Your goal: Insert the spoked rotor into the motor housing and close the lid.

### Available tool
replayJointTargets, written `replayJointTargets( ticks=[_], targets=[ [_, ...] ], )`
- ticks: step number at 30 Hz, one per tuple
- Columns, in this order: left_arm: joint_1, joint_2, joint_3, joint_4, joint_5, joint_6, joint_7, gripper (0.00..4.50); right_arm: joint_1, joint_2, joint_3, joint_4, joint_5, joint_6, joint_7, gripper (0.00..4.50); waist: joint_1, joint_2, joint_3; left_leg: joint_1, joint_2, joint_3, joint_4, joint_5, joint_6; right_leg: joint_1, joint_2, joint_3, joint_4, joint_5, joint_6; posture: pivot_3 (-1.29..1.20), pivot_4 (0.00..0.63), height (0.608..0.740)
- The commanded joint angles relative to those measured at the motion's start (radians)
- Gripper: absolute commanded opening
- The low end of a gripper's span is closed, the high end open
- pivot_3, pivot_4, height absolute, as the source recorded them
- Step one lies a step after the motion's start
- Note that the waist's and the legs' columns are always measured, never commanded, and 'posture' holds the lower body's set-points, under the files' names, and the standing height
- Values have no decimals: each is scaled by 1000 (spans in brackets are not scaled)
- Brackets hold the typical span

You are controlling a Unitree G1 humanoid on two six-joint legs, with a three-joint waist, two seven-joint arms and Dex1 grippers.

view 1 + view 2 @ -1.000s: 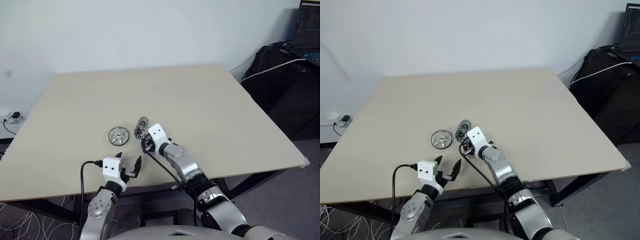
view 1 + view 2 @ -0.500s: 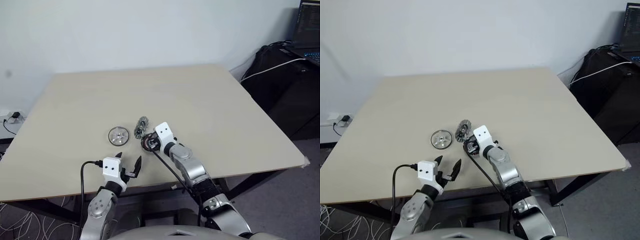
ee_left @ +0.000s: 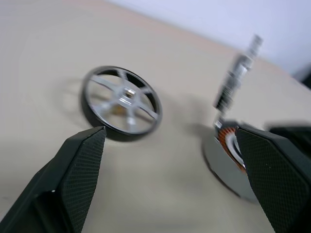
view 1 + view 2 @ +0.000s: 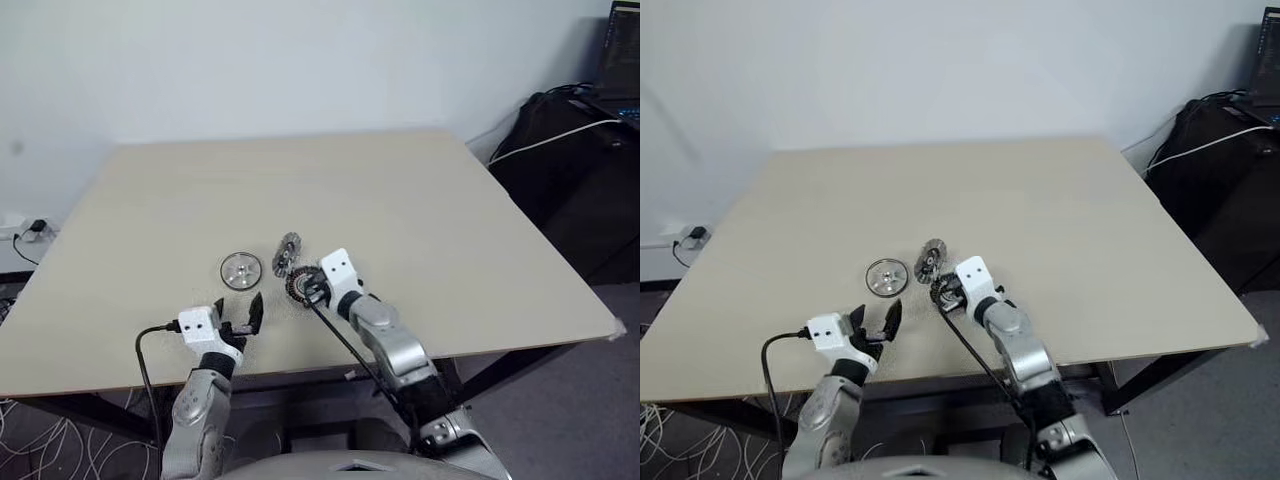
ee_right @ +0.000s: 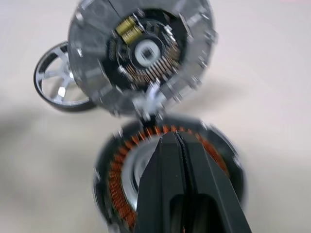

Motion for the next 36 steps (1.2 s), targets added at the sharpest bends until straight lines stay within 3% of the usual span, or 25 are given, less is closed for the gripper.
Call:
replayJointTargets(
  ticks=[1,7,14,28,36],
  targets=[
    [-41,-7,35,-44,-39,37,29,4500,48,-36,-36,-145,42,14,25,22,1,-1,0,0,0,0,0,0,0,0,0,0,0,-1,2,0,0,740],
    [-93,27,69,-18,-50,131,47,4500,187,-113,-74,-312,86,47,43,22,3,-3,1,0,0,0,0,0,0,0,0,0,0,-2,2,0,0,740],
    [-174,56,146,53,-96,221,43,4500,274,-137,-80,-373,99,66,22,22,3,-7,2,0,1,0,1,0,0,0,1,0,0,-2,2,0,0,740],
    [-314,57,258,150,-228,331,29,4500,292,-121,-66,-396,109,80,-14,22,6,-10,3,0,0,0,2,0,0,0,0,0,0,-1,2,0,0,740],
    [-366,60,277,197,-226,376,65,4500,295,-119,-70,-401,114,83,-25,22,6,-12,3,0,0,0,2,0,0,0,0,0,0,1,-1,0,0,740]
  ],
)
